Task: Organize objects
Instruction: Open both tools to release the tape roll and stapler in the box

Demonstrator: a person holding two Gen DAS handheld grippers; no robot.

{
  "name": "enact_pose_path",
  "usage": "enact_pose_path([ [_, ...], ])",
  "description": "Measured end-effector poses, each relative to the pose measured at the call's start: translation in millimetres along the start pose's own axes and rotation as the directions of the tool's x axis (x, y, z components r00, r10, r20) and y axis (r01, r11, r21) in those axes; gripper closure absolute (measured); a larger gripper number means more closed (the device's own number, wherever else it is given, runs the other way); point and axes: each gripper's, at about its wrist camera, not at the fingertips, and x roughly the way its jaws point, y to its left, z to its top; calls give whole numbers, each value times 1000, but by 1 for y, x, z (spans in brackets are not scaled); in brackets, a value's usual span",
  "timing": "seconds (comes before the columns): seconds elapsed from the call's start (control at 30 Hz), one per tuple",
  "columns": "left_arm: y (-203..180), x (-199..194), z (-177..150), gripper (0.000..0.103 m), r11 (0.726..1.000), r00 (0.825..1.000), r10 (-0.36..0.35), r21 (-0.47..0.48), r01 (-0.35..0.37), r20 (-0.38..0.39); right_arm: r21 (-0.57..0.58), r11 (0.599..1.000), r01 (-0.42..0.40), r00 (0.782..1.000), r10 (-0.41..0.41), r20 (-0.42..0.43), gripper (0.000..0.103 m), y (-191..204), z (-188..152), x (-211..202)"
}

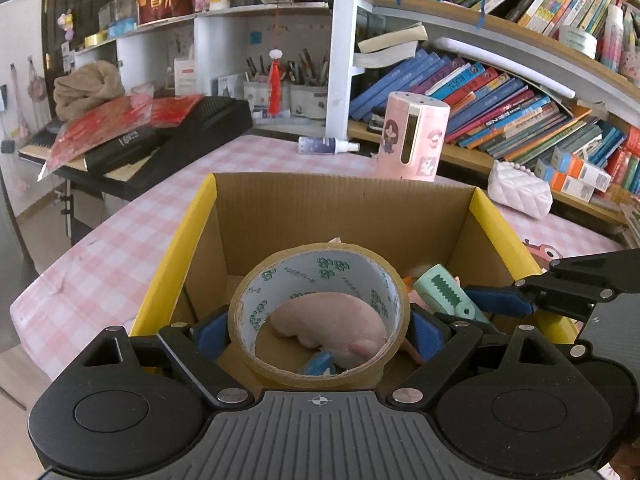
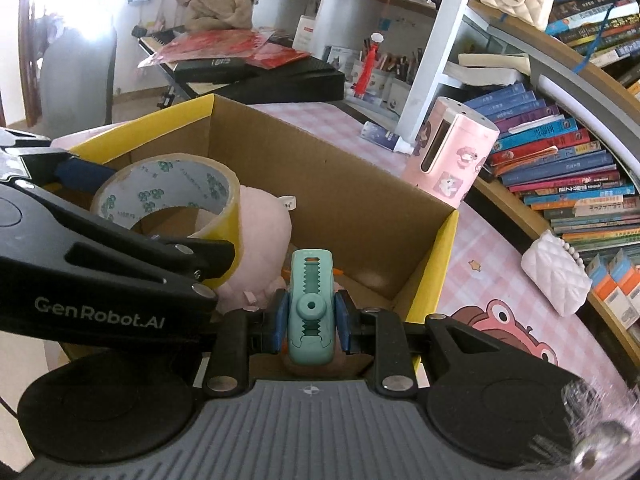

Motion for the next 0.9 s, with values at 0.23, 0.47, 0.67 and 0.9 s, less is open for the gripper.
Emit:
enact_pose_path([
  [0.23, 4, -6, -1, 12, 1000, 1000, -11, -22, 12, 19, 12, 1000, -3, 1000, 3, 0, 78, -1, 0, 0],
  [0.47, 8, -34, -1, 9, 1000, 992, -28, -11, 29, 126, 87, 996, 10, 1000, -11, 16, 75, -3, 0, -8],
  [0.67, 18, -57, -3, 9, 999, 985, -27, -38, 34, 172, 112, 993, 29, 998, -36, 58, 74, 2, 1, -27],
  [0.9, 34, -78, -15, 9, 996, 980, -14, -79, 30, 197, 148, 986, 75, 990, -91, 103, 74, 9, -1, -54],
])
